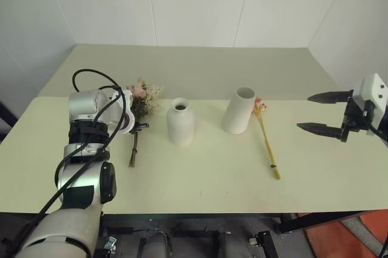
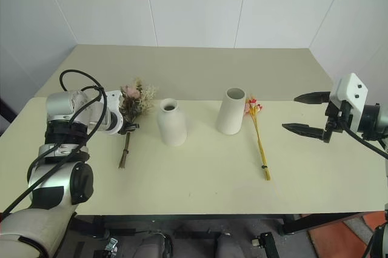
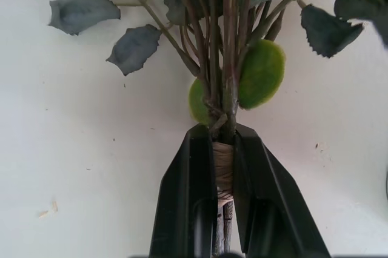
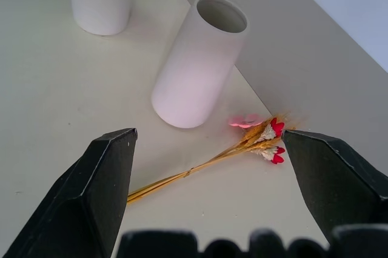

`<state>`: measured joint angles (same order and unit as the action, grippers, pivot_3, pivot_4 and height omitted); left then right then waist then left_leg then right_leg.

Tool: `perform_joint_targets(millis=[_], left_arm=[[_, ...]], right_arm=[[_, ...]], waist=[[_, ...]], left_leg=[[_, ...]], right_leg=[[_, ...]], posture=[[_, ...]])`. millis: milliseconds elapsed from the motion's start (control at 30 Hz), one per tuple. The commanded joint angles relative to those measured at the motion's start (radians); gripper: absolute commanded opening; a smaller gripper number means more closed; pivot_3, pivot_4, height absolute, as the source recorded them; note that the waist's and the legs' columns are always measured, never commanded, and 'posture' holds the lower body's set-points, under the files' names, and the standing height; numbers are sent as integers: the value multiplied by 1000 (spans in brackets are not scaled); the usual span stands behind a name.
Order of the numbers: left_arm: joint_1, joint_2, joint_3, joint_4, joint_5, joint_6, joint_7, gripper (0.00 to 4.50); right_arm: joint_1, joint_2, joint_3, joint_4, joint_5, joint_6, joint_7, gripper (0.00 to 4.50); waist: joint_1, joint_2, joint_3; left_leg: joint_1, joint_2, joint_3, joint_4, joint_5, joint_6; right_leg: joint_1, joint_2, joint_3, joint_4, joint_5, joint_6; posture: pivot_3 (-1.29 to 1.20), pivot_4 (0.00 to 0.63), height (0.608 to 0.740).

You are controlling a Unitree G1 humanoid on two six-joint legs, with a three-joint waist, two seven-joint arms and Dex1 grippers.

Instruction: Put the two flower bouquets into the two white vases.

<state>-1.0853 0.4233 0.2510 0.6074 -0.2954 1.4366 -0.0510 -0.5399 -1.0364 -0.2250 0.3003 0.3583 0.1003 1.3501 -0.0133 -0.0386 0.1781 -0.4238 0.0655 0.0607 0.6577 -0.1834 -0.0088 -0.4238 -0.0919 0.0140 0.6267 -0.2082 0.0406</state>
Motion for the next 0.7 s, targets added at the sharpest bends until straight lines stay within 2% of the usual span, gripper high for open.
perform_joint_targets(millis=[33, 133, 267, 300, 400, 500, 700], left_arm=[[-13, -20, 78, -28, 8, -62, 35, 109], [30, -82, 202, -169, -6, -248, 121, 109], [65, -113, 258, -321, -8, -483, 149, 109], [75, -125, 285, -367, -41, -571, 116, 109], [101, -150, 401, -477, -255, -699, -97, 109], [130, -134, 372, -508, -321, -800, -255, 109], [64, -147, 362, -437, -469, -849, -371, 109]], right_arm=[[-30, -29, -19, 1, 6, 6, -5, 4500], [-21, -43, -38, -1, 20, 21, -1, 4500], [3, -63, -64, 1, 36, 7, 20, 4500], [6, -66, -70, 4, 44, 2, 31, 4500], [0, -71, -82, 14, 74, 36, 53, 4500], [18, -62, -102, 1, 97, 11, 69, 4500], [68, -35, -131, -56, 138, 5, 67, 4500]], waist=[[0, 0, 0], [1, 0, 0], [0, -3, 2], [0, -3, 2], [-1, -3, 2], [1, -3, 1], [11, -3, 1]], left_leg=[[0, 0, 0, 0, 0, 0], [0, 0, 0, 0, 0, 0], [-1, 0, 0, 0, 0, 0], [-1, 0, 0, 0, 0, 0], [-1, 0, 0, 0, 0, -1], [0, 0, 1, 0, 0, -1], [0, 0, 0, 2, 0, -1]], right_leg=[[0, 0, 0, 0, 0, 0], [0, 0, 0, 0, 0, 0], [0, 0, 0, -1, 3, -4], [0, 0, 0, -1, 3, -4], [0, 0, 0, -1, 3, -4], [1, 0, 0, -1, 3, -4], [2, 0, 0, -1, 1, 0]], posture=[[0, 150, 740], [0, 150, 740], [0, 150, 740], [0, 150, 740], [0, 150, 740], [0, 150, 740], [0, 150, 740]])
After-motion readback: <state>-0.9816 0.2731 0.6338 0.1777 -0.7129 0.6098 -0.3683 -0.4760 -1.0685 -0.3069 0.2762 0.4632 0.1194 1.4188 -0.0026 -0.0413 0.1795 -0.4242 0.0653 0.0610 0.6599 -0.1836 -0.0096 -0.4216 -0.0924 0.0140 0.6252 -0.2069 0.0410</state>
